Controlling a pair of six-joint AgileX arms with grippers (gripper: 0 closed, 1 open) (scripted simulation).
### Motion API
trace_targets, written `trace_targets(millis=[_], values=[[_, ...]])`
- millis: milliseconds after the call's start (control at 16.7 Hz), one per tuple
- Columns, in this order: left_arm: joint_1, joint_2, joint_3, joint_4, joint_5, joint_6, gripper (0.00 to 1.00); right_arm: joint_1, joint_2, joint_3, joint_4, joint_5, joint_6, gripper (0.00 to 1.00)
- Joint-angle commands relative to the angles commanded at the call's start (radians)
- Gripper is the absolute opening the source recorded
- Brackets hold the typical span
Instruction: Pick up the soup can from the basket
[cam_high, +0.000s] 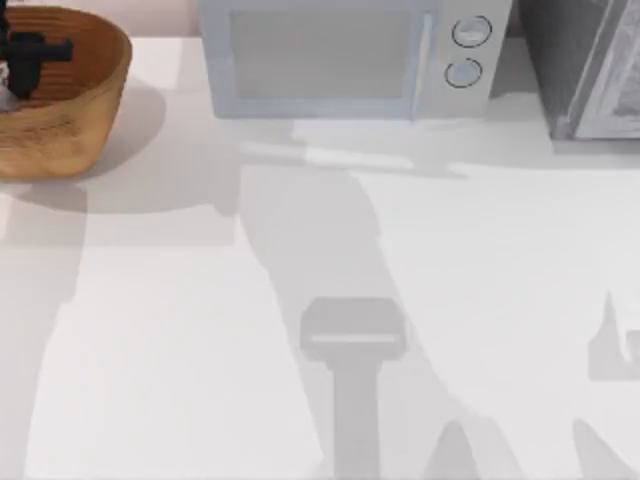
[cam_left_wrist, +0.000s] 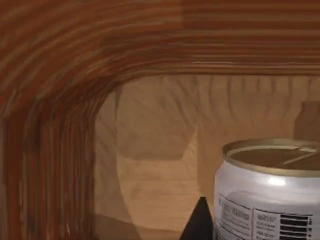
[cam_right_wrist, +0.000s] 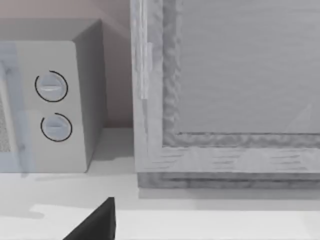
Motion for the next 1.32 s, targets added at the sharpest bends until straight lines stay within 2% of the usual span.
trace_targets(millis=[300, 660, 1020, 1320], values=[[-0.037, -0.454, -0.451, 0.185, -0.087, -0.008, 0.00, 0.000, 0.000, 0.000, 0.000, 0.000, 0.000, 1.00], [-0.071, -1.227, -1.153, 0.473, -0.136, -0.031, 0.00, 0.000, 0.000, 0.000, 0.000, 0.000, 0.000, 1.00], [-0.081, -1.934, -1.789, 0.776, -0.094, -0.069, 0.00, 0.000, 0.000, 0.000, 0.000, 0.000, 0.000, 1.00], [-0.075, -2.286, -2.100, 0.969, -0.029, -0.095, 0.00, 0.000, 0.000, 0.000, 0.000, 0.000, 0.000, 1.00]])
